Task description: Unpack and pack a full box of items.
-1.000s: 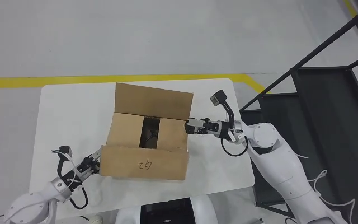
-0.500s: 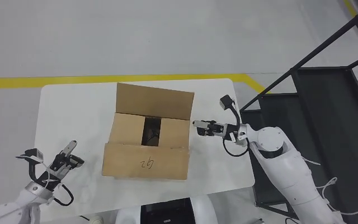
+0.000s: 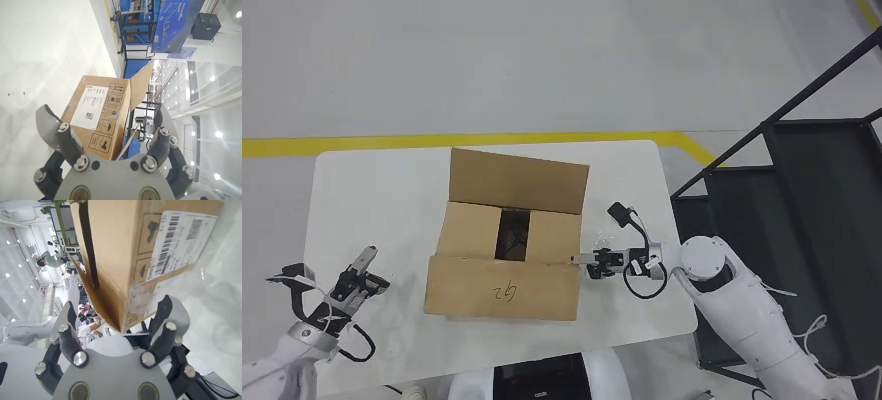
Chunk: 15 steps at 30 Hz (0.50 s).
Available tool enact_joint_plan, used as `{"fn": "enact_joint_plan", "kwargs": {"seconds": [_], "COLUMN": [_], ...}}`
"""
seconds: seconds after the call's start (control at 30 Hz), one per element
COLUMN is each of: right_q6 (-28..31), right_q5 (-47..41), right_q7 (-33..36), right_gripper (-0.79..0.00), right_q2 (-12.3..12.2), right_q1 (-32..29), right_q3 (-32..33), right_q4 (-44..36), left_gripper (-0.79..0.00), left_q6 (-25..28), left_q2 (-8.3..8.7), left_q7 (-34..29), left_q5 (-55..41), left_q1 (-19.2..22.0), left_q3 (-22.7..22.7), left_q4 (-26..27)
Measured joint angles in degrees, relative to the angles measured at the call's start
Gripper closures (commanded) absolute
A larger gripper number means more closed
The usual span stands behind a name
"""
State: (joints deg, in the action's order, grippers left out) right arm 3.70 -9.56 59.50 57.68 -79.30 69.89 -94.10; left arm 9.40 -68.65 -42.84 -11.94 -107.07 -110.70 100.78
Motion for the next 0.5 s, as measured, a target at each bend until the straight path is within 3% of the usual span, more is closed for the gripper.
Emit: {"fn": "enact_joint_plan", "kwargs": {"seconds": [0.5], "right_q6": [-0.9], "right_q5": [-10.2], "right_q7": [-3.2], "right_gripper": [-0.785], "right_q2": [2.6], "right_q1": [11.5], "right_q3": [-6.0], "right_q4": [6.7], "left_gripper": [-0.785], "left_q6": [-1.5], "left_q2": [0.16], "left_q7": [2.0], "left_q5": [0.2], "left_q1": [3.2], "left_q3": [4.4], "left_q4": [-1.4]}}
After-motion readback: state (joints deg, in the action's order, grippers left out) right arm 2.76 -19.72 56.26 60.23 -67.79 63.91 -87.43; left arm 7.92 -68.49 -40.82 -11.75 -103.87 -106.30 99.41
